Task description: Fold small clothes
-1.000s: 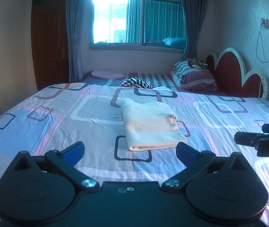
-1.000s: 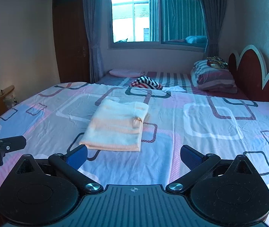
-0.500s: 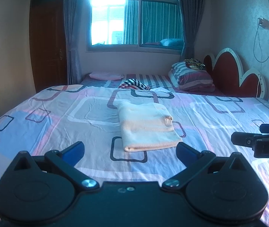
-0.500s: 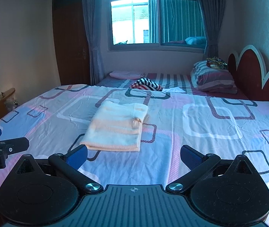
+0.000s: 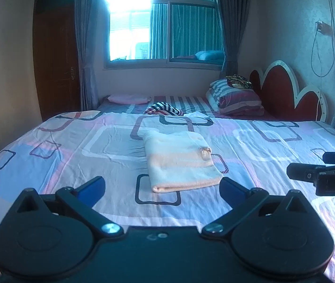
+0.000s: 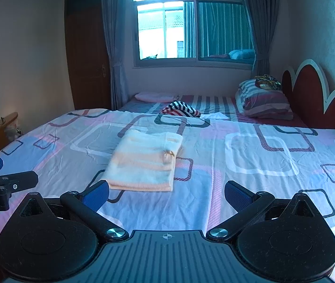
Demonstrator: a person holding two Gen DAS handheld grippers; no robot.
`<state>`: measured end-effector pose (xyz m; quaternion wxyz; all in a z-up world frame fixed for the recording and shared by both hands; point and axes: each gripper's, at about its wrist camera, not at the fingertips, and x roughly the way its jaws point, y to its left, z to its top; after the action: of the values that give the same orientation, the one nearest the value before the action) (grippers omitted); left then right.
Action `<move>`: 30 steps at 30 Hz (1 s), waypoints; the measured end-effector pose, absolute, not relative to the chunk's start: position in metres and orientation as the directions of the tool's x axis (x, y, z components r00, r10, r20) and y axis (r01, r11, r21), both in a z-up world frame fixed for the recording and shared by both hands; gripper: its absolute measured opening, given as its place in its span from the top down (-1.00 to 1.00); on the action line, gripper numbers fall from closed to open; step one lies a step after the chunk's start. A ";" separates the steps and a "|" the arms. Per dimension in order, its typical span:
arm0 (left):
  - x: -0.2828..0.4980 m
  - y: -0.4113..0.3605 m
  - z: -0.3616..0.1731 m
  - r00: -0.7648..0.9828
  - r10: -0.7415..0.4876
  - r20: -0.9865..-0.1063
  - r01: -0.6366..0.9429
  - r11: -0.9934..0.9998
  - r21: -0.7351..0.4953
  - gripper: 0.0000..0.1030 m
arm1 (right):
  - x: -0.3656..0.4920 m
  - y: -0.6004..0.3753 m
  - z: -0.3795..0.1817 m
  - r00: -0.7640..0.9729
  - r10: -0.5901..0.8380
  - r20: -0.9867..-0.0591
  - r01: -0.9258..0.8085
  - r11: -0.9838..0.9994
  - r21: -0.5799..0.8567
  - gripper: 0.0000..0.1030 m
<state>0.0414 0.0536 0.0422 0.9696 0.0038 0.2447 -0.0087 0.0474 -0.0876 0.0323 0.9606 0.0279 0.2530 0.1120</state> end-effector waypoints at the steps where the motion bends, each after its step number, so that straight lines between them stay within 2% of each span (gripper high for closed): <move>1: 0.042 0.054 0.042 0.880 -0.017 -0.475 0.021 1.000 0.003 -0.99 | 0.047 -0.087 0.033 0.847 0.228 -0.480 -0.200 0.974 0.110 -1.00; 30: 0.044 0.055 0.042 0.882 -0.019 -0.472 0.027 1.000 0.011 -0.99 | 0.049 -0.083 0.034 0.846 0.230 -0.481 -0.205 0.973 0.104 -1.00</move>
<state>0.0442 0.0547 0.0422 0.9699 0.0086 0.2430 -0.0118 0.0489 -0.0835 0.0336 0.9604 0.0244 0.2533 0.1131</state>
